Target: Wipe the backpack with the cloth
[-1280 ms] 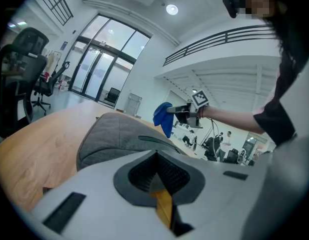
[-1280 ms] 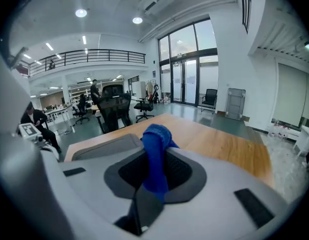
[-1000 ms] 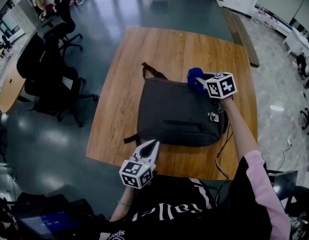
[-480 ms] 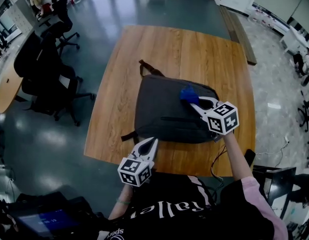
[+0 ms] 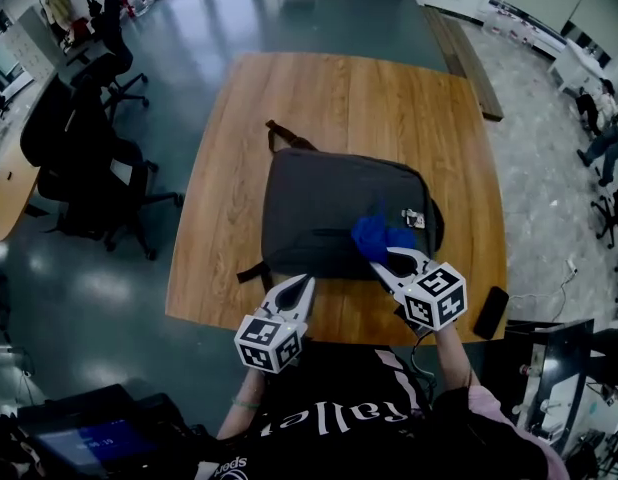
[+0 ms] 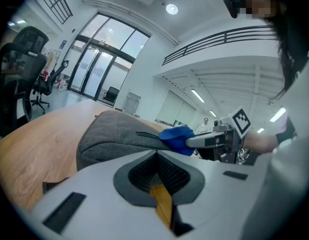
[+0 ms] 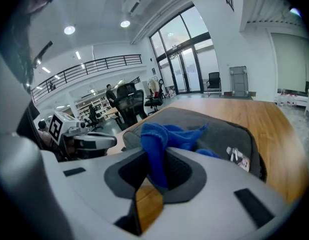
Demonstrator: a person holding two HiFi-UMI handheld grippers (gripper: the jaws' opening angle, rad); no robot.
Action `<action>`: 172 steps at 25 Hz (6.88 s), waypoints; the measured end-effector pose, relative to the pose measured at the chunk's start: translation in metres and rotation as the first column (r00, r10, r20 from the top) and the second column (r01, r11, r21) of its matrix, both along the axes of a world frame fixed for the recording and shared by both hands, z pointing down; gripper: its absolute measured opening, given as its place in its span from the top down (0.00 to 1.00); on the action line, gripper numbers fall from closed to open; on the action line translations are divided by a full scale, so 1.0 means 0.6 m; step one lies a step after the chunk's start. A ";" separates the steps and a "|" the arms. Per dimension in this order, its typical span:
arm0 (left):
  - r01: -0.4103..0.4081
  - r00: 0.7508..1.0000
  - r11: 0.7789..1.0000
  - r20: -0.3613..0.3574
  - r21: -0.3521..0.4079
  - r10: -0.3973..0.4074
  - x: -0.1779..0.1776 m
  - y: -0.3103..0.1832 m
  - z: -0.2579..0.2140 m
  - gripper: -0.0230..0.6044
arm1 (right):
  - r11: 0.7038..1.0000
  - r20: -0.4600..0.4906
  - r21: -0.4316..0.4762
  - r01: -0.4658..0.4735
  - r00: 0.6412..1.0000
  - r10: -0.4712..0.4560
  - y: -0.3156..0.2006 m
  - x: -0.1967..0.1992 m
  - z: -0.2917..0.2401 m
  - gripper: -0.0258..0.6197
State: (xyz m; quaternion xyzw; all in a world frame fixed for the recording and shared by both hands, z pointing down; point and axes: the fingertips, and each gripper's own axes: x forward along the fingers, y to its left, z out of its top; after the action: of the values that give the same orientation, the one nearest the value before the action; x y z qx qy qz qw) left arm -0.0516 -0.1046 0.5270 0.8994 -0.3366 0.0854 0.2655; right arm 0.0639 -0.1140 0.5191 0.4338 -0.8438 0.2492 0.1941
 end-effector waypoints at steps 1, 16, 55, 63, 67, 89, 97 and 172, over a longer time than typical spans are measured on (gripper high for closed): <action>-0.002 1.000 1.000 0.000 0.000 0.002 0.001 0.001 -0.001 0.97 | 1.000 0.007 -0.012 -0.003 1.000 0.004 0.014 -0.005 0.004 0.86; 0.062 0.998 0.998 -0.011 -0.007 -0.062 -0.029 -0.016 0.007 0.97 | 0.994 -0.041 0.078 0.070 0.997 -0.067 -0.048 0.000 -0.086 0.86; 0.128 0.992 0.992 -0.012 0.001 -0.128 -0.064 -0.017 0.001 0.97 | 0.974 -0.036 0.038 0.223 0.975 -0.221 -0.082 -0.133 -0.030 0.86; 0.178 0.984 0.984 -0.008 0.002 -0.178 -0.082 -0.013 0.008 0.97 | 0.959 0.000 -0.078 0.272 0.962 -0.273 0.037 -0.157 0.034 0.86; 0.214 0.977 0.977 -0.003 -0.001 -0.214 -0.104 -0.009 0.008 0.97 | 0.952 -0.010 -0.055 0.300 0.954 -0.301 0.033 -0.160 0.009 0.86; 0.407 0.914 0.913 0.021 -0.031 -0.406 -0.208 0.012 0.012 0.97 | 0.940 -0.334 0.097 0.327 0.900 -0.279 -0.476 -0.179 -0.072 0.86; 0.449 0.893 0.893 0.029 -0.027 -0.449 -0.242 0.027 0.017 0.97 | 0.893 -0.187 0.059 0.446 0.884 -0.429 -0.337 -0.277 -0.043 0.86; 0.189 0.980 0.982 0.052 0.013 -0.190 0.154 0.481 -0.033 0.97 | 0.994 0.294 -0.091 0.061 0.955 -0.032 0.504 0.107 -0.014 0.86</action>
State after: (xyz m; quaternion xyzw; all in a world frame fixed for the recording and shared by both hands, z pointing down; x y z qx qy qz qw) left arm 0.0411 0.1837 0.5071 0.8618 -0.4280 0.0822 0.2596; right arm 0.1280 0.1881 0.5106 0.3619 -0.8598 0.3477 0.0943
